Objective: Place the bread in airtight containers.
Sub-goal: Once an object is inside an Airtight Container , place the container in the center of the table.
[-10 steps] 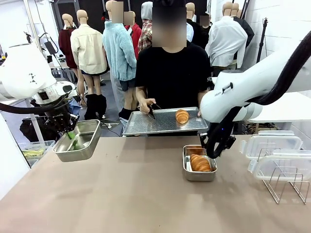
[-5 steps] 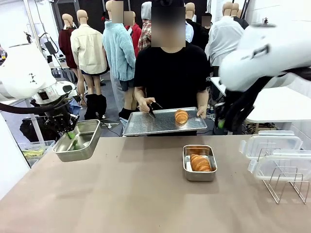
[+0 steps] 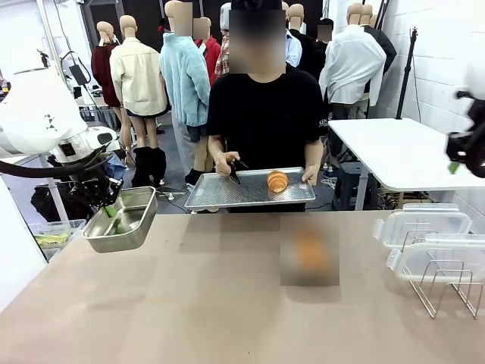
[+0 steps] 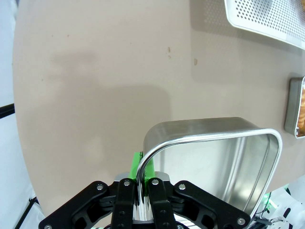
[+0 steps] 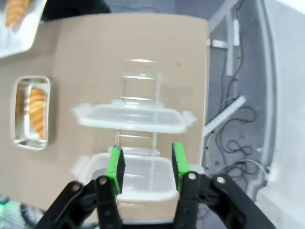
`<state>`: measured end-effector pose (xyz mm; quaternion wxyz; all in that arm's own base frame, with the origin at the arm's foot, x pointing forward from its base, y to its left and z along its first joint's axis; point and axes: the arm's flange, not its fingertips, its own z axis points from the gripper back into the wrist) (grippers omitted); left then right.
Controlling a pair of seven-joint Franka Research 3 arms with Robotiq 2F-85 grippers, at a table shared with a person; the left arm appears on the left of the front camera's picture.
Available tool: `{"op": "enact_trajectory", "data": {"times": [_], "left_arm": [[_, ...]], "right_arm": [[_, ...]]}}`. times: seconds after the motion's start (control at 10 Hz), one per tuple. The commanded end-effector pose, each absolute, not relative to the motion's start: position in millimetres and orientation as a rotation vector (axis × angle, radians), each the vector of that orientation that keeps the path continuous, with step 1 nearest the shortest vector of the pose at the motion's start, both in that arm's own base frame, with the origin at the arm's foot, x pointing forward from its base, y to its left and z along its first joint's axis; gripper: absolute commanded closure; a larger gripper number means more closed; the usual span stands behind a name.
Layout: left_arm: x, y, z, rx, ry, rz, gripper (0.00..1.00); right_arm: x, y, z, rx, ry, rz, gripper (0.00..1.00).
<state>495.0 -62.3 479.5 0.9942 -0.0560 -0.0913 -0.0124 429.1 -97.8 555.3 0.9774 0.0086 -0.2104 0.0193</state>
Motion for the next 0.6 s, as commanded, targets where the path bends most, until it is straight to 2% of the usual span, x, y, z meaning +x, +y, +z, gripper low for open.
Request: {"op": "enact_trajectory", "data": {"times": [0.0, 0.3, 0.5], "left_arm": [[496.5, -63.1, 482.8, -0.116, -0.193, -0.016, 1.0], [496.5, -63.1, 482.8, -0.116, -0.193, -0.016, 1.0], [496.5, -63.1, 482.8, -0.116, -0.193, -0.016, 1.0]], "right_arm": [[409.4, -131.5, 535.9, 0.047, -0.409, 0.039, 0.48], [392.8, -149.6, 518.5, 0.105, -0.355, 0.006, 0.48], [387.2, -151.7, 520.0, 0.094, -0.329, -0.007, 0.14]]}}
